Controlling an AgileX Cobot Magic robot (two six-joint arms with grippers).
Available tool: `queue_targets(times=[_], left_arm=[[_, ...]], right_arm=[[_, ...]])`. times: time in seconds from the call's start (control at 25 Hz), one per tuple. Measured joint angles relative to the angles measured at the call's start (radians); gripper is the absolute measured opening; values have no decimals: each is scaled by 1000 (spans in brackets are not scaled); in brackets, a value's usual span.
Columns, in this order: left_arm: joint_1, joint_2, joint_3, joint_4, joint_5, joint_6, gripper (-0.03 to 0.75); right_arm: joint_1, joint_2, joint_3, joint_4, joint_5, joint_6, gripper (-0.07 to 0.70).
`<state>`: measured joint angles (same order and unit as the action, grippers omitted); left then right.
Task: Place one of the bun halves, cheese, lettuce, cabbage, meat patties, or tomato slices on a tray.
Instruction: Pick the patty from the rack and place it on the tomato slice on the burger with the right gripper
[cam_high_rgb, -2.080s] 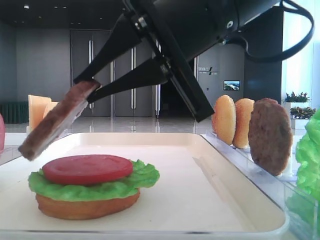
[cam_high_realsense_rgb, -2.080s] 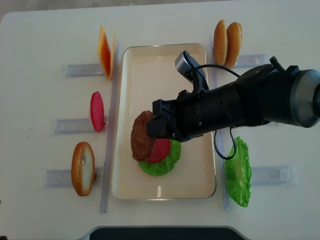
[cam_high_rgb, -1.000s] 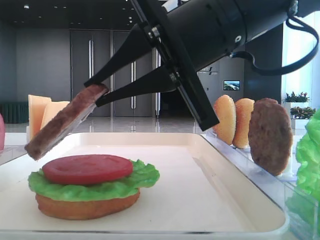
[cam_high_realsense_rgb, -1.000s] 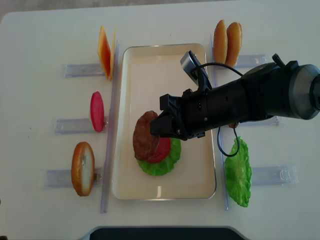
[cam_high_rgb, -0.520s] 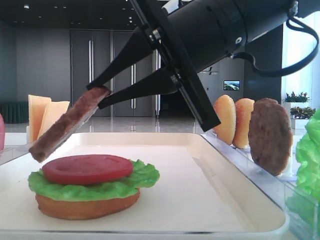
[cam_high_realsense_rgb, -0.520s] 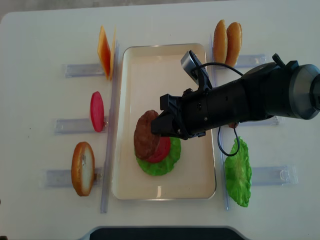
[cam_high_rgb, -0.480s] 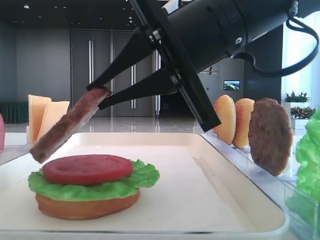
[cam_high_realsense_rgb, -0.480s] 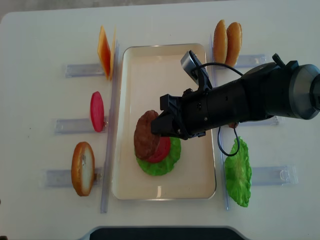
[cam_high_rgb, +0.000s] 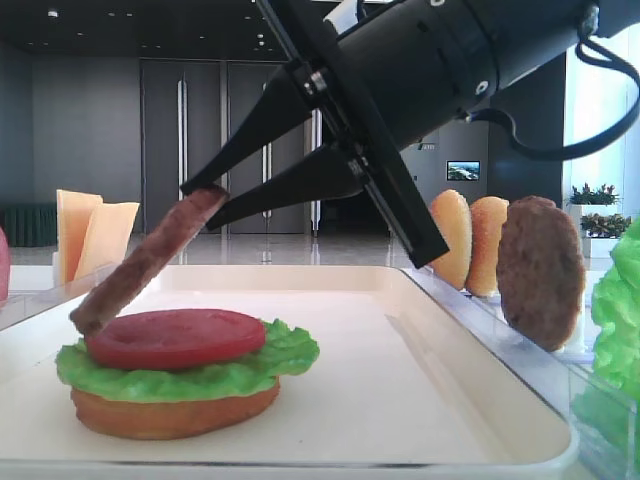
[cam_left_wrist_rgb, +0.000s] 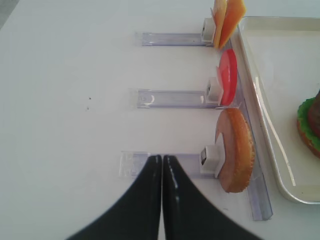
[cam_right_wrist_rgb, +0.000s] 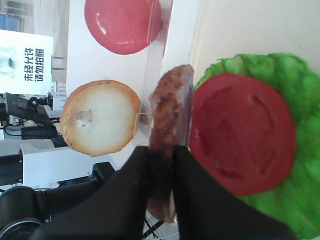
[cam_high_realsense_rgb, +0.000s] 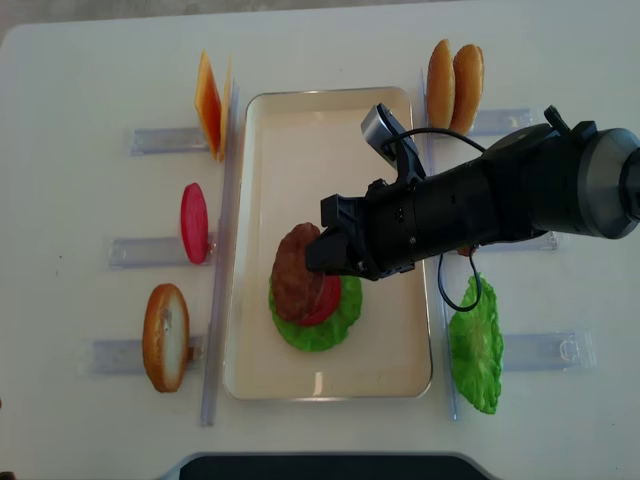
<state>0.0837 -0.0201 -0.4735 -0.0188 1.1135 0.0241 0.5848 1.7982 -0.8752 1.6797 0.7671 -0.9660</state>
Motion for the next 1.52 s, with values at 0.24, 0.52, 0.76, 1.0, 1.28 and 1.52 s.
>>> queue_targets(times=[0.24, 0.52, 0.76, 1.0, 1.28, 1.52], left_arm=[[0, 0, 0, 0, 0, 0, -4], [0, 0, 0, 0, 0, 0, -4], [0, 0, 0, 0, 0, 0, -4], [0, 0, 0, 0, 0, 0, -4], [0, 0, 0, 0, 0, 0, -4], [0, 0, 0, 0, 0, 0, -4]], right_arm=[[0, 0, 0, -11, -2, -3, 138], [0, 0, 0, -12, -3, -5, 137], [0, 0, 0, -13, -1, -5, 137], [0, 0, 0, -23, 1, -5, 137], [0, 0, -1, -39, 9, -12, 258], [0, 0, -1, -59, 13, -23, 385]])
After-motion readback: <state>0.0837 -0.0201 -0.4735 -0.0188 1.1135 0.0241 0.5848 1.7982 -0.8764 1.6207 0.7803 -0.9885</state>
